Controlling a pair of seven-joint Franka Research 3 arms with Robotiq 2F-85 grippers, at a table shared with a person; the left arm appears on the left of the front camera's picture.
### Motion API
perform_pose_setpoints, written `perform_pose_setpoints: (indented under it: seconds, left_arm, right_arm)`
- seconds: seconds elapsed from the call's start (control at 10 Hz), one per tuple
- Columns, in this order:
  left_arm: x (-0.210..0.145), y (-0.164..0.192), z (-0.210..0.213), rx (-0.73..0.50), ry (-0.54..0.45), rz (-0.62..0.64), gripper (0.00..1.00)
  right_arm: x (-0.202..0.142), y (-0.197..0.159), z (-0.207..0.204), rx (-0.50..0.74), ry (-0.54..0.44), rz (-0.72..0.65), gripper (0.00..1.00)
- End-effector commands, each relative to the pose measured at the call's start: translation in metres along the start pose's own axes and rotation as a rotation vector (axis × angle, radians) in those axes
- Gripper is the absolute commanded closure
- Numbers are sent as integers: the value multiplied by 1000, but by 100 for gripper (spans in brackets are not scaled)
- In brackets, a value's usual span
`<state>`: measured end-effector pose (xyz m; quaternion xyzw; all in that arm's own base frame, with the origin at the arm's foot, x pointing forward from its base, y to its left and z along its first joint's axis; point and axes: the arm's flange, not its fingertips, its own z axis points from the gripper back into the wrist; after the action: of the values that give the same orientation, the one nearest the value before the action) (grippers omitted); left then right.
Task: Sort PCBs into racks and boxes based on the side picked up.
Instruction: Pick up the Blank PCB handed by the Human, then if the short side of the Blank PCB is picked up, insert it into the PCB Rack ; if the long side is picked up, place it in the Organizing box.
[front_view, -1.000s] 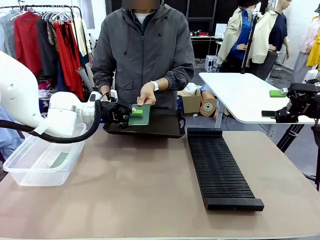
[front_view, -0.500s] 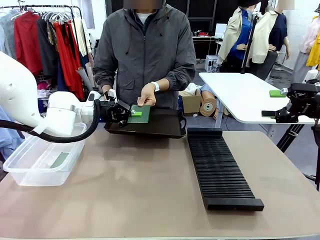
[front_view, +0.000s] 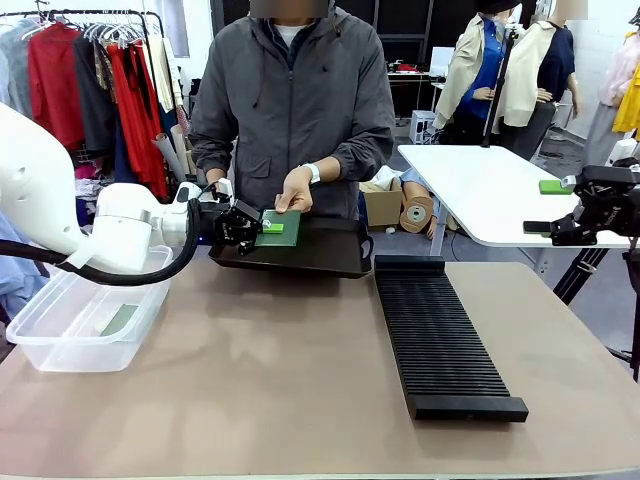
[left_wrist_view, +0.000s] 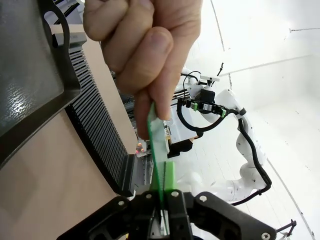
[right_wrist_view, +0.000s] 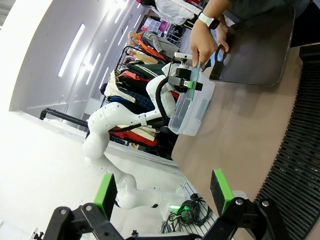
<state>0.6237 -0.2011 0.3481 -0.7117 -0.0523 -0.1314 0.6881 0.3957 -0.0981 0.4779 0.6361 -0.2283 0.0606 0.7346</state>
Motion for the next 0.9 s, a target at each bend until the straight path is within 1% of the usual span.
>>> perform_pose_setpoints:
  seconds: [0.0, 0.8]
  left_arm:
    - [0, -1, 0, 3, -2, -2, 100]
    - [0, -1, 0, 3, -2, -2, 100]
  right_arm:
    - [0, 2, 0, 8, 1, 9, 0]
    - [0, 2, 0, 8, 1, 9, 0]
